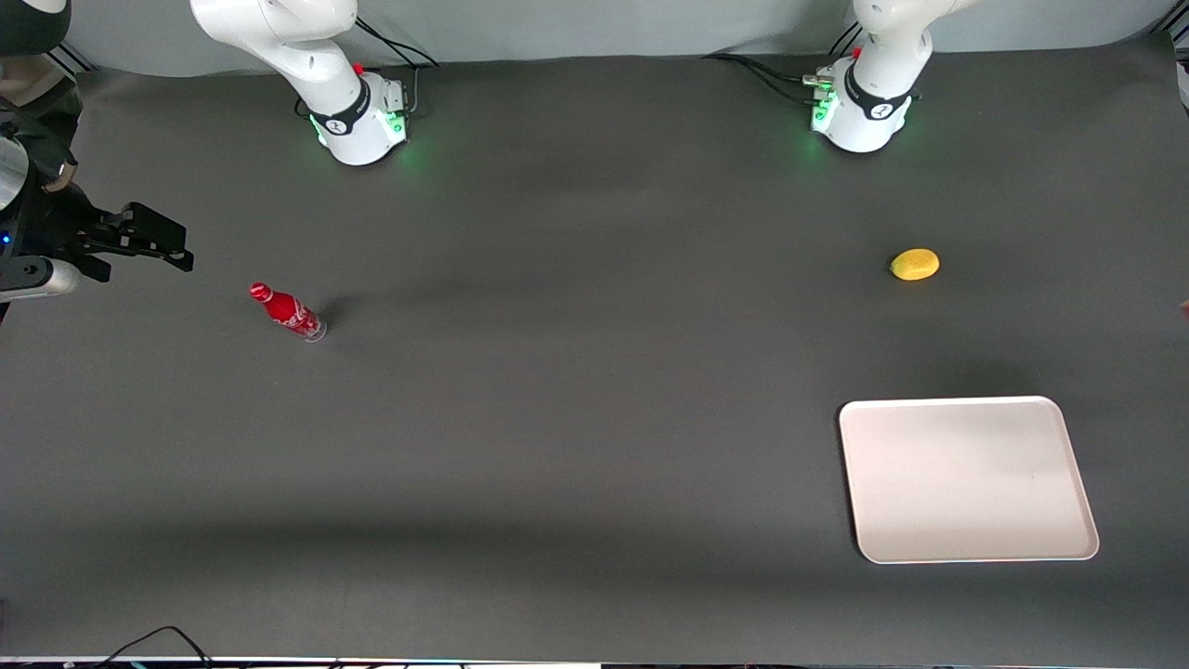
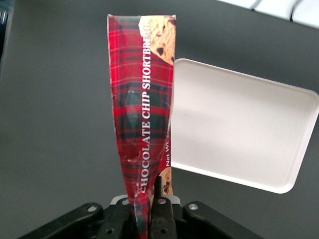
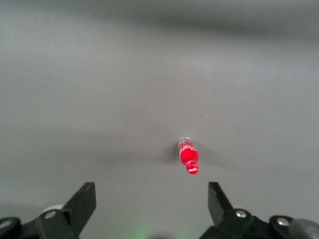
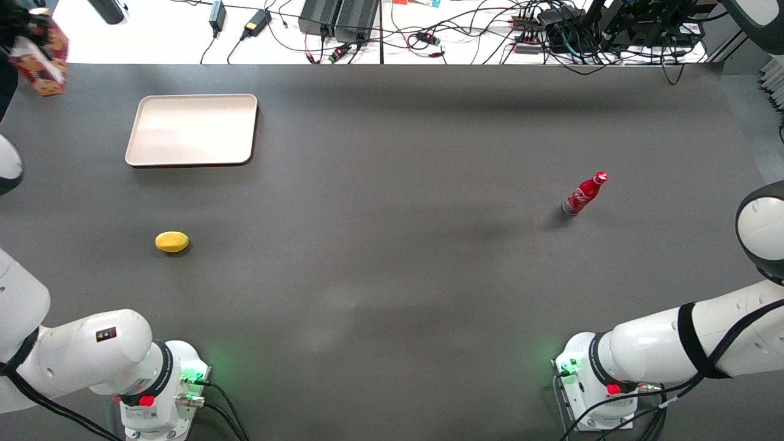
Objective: Place red cookie box on tray
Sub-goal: 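Lift the red cookie box upright with the left gripper, then carry the box over the white tray and lower it onto the tray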
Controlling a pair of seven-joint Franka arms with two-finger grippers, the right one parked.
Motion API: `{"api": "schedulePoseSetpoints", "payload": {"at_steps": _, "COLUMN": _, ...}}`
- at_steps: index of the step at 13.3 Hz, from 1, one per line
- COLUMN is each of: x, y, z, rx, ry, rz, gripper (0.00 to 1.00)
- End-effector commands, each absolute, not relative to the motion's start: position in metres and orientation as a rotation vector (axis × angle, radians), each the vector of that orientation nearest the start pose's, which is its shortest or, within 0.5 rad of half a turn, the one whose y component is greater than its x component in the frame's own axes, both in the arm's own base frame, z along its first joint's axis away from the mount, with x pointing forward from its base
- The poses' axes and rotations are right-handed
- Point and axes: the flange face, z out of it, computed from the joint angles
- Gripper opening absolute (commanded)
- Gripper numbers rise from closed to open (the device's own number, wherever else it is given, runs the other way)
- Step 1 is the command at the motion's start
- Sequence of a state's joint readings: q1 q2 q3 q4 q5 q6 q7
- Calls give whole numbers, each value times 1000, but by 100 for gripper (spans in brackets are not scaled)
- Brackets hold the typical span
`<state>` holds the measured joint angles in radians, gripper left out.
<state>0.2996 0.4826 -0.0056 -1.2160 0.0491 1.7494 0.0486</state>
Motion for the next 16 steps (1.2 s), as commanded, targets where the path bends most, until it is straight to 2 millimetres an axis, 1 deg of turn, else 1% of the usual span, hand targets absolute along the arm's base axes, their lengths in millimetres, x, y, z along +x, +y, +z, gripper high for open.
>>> {"api": "schedulePoseSetpoints", "payload": {"at_steps": 1, "x": 693, "y": 169, "z": 473, "rx": -3019, "ry": -102, "rz": -39, "gripper": 0}}
{"api": "schedulePoseSetpoints", "payload": {"at_steps": 2, "x": 700, "y": 153, "z": 456, "rx": -3020, "ry": -16, "rz": -7, "gripper": 0}}
{"api": "schedulePoseSetpoints", "payload": {"at_steps": 3, "x": 704, "y": 154, "z": 445, "rx": -3008, "ry": 48, "rz": -9, "gripper": 0}}
{"api": "schedulePoseSetpoints", "payload": {"at_steps": 4, "x": 702, "y": 160, "z": 423, "rx": -3015, "ry": 78, "rz": -11, "gripper": 0}}
{"api": "schedulePoseSetpoints", "payload": {"at_steps": 5, "x": 703, "y": 162, "z": 397, "rx": -3011, "ry": 127, "rz": -57, "gripper": 0}}
{"api": "schedulePoseSetpoints", "payload": {"at_steps": 6, "x": 703, "y": 167, "z": 372, "rx": -3004, "ry": 130, "rz": -96, "gripper": 0}}
{"api": "schedulePoseSetpoints", "payload": {"at_steps": 8, "x": 708, "y": 175, "z": 331, "rx": -3000, "ry": 115, "rz": -143, "gripper": 0}}
{"api": "schedulePoseSetpoints", "payload": {"at_steps": 11, "x": 713, "y": 179, "z": 292, "rx": -3048, "ry": 57, "rz": -180, "gripper": 0}}
{"api": "schedulePoseSetpoints", "payload": {"at_steps": 13, "x": 711, "y": 179, "z": 275, "rx": -3053, "ry": 57, "rz": -162, "gripper": 0}}
{"api": "schedulePoseSetpoints", "payload": {"at_steps": 16, "x": 710, "y": 183, "z": 252, "rx": -3047, "ry": 46, "rz": -207, "gripper": 0}}
